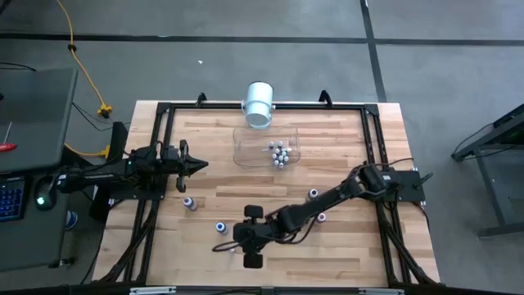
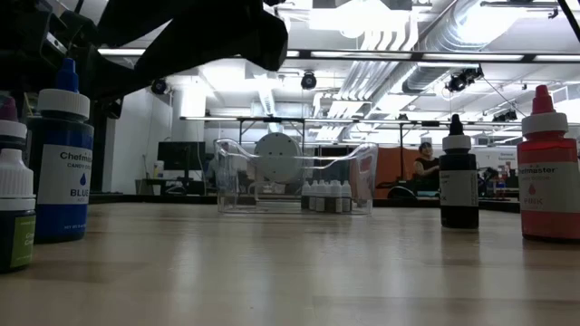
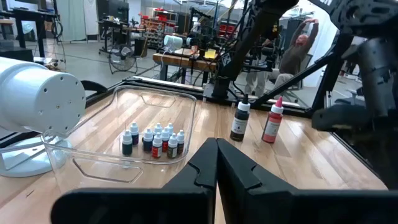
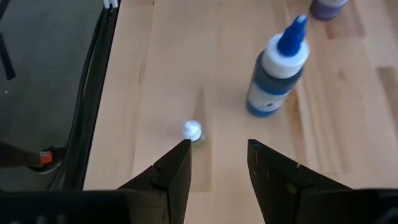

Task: Pick & Place food coloring
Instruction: Put the small green food coloring bottle into the transparent bin

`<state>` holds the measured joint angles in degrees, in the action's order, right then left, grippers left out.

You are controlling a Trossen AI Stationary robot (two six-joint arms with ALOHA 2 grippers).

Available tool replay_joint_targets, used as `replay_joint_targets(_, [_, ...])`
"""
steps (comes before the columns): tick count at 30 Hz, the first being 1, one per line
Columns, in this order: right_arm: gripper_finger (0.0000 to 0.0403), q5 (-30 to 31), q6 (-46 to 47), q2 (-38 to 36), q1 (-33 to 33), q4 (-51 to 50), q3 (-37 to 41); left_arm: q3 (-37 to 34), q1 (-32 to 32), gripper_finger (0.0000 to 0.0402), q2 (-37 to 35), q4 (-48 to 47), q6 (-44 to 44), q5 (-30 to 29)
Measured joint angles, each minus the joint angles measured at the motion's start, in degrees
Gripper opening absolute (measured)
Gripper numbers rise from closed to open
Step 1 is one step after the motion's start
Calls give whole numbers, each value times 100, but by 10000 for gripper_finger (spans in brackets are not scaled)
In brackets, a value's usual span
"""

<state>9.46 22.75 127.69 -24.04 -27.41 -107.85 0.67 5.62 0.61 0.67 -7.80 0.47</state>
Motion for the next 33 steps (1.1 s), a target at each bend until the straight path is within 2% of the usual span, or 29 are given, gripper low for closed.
replay_joint_targets(7, [160,-3,413,144,-51,185,-9,0,-1,1,2,0,1,0])
replay_joint_targets(18, [189,-146,581,472,-91,519,-9,0,-1,1,1,0,0,1])
replay_joint_targets(25, [191,-323,590,820,-111,1138,-9,0,1,1,0,0,1,5])
replay_joint_targets(33, [191,-279,390,930,-113,1246,-9,0,-2,1,2,0,-1,4])
